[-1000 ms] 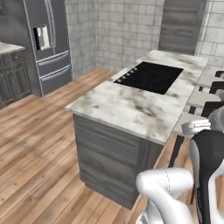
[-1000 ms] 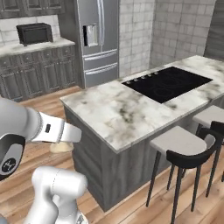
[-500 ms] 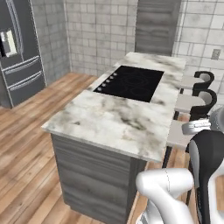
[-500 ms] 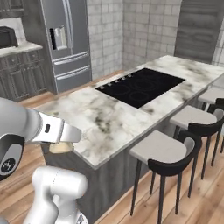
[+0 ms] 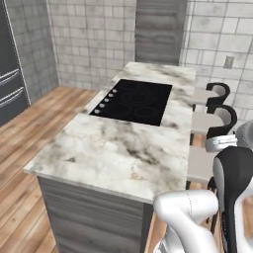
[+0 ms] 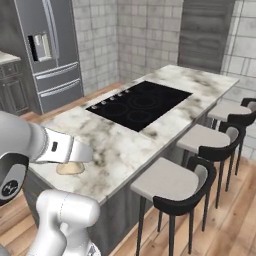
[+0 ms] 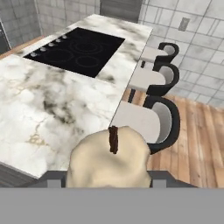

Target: Get the candle and the liquor from the cabinet and move them to the dining counter.

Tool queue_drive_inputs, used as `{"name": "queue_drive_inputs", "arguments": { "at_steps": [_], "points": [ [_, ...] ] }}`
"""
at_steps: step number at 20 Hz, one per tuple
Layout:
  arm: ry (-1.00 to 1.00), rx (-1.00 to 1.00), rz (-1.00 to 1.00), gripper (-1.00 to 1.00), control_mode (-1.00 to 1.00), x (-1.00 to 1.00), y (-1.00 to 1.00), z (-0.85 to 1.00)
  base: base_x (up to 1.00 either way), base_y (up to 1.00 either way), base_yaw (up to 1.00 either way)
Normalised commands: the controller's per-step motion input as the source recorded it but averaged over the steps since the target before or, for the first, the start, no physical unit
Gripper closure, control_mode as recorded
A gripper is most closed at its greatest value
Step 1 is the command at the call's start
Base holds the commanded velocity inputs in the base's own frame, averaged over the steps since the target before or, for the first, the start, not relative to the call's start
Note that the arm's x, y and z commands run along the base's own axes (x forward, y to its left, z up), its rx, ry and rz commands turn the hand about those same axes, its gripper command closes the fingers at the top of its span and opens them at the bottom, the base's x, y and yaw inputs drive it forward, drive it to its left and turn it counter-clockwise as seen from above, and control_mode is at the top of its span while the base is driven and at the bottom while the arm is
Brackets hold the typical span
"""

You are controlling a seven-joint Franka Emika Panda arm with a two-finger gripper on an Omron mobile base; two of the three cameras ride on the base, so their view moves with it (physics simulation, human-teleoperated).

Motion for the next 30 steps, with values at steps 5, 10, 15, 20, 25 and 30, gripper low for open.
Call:
{"name": "queue_drive_inputs", "arguments": {
  "at_steps": [5, 10, 15, 20, 25, 30],
  "points": [
    [0.00, -0.01, 0.00, 1.00, -1.00, 0.01, 0.00, -0.08, 0.13, 0.01, -0.07],
    [0.04, 0.05, 0.23, 1.00, -1.00, 0.67, -0.16, -0.42, 0.00, 0.00, 0.00],
    [0.02, 0.09, 0.44, 1.00, -1.00, 0.86, -0.24, -0.41, 0.00, 0.00, 0.00],
    [0.00, 0.04, 0.52, 1.00, -1.00, 0.75, -0.17, -0.35, 0.00, 0.00, 0.00],
    [0.01, 0.00, 0.46, 1.00, -1.00, 0.74, -0.03, -0.36, 0.00, 0.00, 0.00],
    [0.00, 0.00, 0.39, 1.00, -1.00, 0.79, -0.02, -0.47, 0.00, 0.00, 0.00]
  ]
}}
